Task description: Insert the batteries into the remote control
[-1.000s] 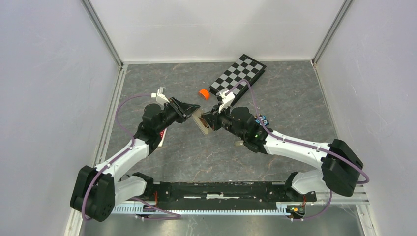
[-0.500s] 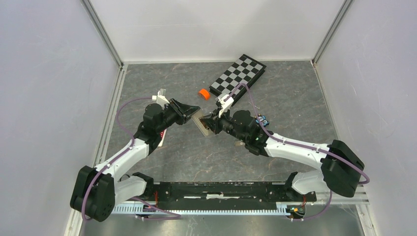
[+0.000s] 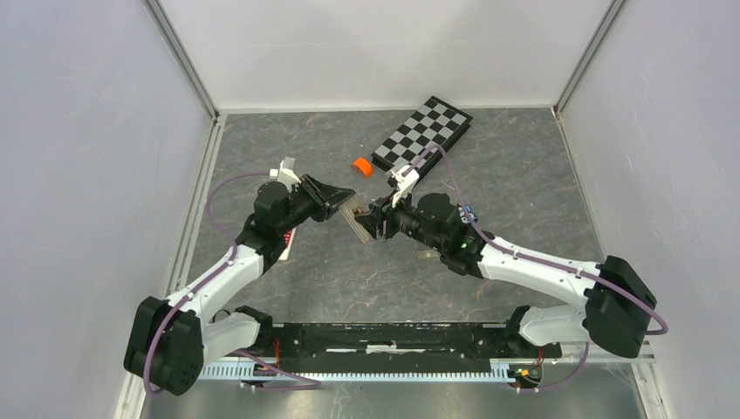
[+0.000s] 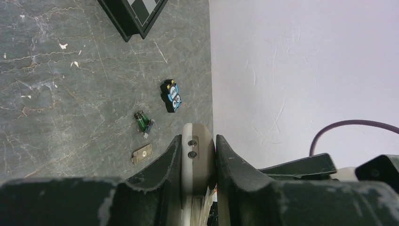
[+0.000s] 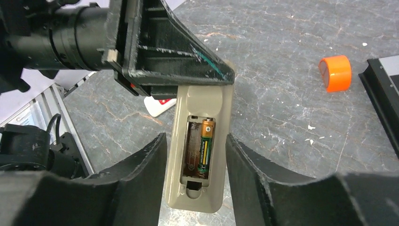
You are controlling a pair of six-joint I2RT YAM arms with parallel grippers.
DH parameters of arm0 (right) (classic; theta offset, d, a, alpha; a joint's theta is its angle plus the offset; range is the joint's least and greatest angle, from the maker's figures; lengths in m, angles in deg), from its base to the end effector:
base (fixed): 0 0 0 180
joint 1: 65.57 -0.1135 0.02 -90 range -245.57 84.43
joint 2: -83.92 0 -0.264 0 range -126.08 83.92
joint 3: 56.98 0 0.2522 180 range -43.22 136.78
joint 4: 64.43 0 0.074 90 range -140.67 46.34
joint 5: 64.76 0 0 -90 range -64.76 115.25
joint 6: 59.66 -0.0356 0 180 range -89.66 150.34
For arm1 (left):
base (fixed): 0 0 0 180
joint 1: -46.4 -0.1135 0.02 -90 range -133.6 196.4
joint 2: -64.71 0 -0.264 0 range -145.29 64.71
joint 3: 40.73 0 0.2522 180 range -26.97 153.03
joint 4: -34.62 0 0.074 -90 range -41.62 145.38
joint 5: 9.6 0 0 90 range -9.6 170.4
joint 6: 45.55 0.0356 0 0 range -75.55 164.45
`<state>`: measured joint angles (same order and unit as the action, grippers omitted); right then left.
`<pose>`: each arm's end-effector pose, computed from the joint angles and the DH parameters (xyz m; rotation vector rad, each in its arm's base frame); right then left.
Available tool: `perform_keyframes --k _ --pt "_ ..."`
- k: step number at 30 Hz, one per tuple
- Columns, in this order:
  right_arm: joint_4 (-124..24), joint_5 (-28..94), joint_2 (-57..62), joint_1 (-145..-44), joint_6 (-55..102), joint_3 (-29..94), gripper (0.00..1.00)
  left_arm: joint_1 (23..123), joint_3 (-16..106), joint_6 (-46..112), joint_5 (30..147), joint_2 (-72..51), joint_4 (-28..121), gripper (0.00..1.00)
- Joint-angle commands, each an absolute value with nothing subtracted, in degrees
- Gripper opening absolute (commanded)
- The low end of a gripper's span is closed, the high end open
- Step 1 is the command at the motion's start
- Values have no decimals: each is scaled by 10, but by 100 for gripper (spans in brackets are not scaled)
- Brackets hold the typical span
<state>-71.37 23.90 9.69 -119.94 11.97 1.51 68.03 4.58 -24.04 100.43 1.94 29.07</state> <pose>0.1750 0.2428 0.2824 -0.5430 1.7299 0.9044 0.2232 -0.1016 0.2504 -0.5293 1.9375 -1.3895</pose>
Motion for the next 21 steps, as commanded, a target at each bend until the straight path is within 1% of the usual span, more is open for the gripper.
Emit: perform_keyframes --k 1,2,5,7,10,15,19,21 --pt "-679 242 132 -1199 84 70 59 682 71 -211 1006 36 291 2" --pt "-668 240 135 -1197 67 77 64 682 72 -202 1006 36 292 2" --pt "-638 243 138 -1175 -23 79 89 681 70 -176 1002 39 291 2" --pt "-644 277 140 -1149 -96 66 98 681 68 -159 1000 43 283 2" --pt "-647 291 155 -1120 -202 34 98 681 66 -136 988 52 280 2" --pt "-665 275 175 -1109 -348 -17 98 682 61 -114 968 64 276 2" --pt "-754 322 150 -1108 -454 -46 98 681 55 -119 983 54 250 2" --pt "-769 347 129 -1107 -490 -43 98 681 55 -123 992 45 240 2"
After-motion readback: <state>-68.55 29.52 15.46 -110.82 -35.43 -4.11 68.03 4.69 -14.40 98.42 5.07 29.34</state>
